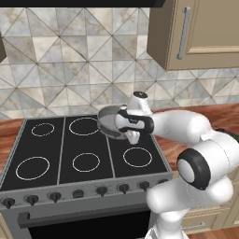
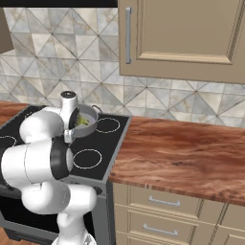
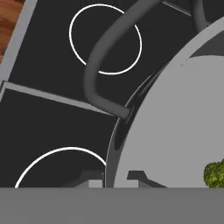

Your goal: Turn on the sink faucet. Then move the broccoli from the counter to the sink. Turn off the sink. Move the vegetable from the sink to the pot next to the stove. Finally move the pot to the rear center burner.

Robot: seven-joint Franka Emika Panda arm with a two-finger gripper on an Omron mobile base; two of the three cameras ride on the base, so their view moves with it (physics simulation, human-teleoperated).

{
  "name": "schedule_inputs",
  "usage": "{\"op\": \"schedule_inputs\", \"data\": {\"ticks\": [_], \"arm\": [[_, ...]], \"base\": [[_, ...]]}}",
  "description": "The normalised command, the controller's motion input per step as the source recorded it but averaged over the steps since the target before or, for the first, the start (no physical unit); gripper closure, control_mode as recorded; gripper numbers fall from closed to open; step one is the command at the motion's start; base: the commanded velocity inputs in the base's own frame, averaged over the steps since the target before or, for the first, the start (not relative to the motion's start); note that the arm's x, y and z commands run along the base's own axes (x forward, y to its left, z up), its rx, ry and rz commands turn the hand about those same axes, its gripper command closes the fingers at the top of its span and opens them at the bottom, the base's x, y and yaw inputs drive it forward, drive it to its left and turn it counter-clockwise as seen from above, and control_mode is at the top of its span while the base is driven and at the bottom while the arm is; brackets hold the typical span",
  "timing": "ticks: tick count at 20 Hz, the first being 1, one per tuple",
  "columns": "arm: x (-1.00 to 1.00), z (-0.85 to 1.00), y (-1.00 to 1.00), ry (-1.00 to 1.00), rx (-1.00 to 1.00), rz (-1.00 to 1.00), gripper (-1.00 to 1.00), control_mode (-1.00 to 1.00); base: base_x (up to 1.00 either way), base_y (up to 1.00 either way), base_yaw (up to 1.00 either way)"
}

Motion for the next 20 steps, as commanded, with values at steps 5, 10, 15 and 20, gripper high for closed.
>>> {"op": "schedule_inputs", "data": {"ticks": [5,10,15,20], "arm": [[0.51,0.01,0.49,0.0,0.0,0.26,1.0,-1.0],[0.51,-0.03,0.52,-0.01,-0.03,0.16,1.0,-1.0],[0.59,-0.12,0.38,-0.03,-0.08,0.05,1.0,-1.0],[0.29,-0.26,0.03,0.04,-0.07,0.0,1.0,-1.0]], "base": [[0.0,0.0,0.0],[0.0,0.0,0.0],[0.0,0.0,0.0],[0.0,0.0,0.0]]}}
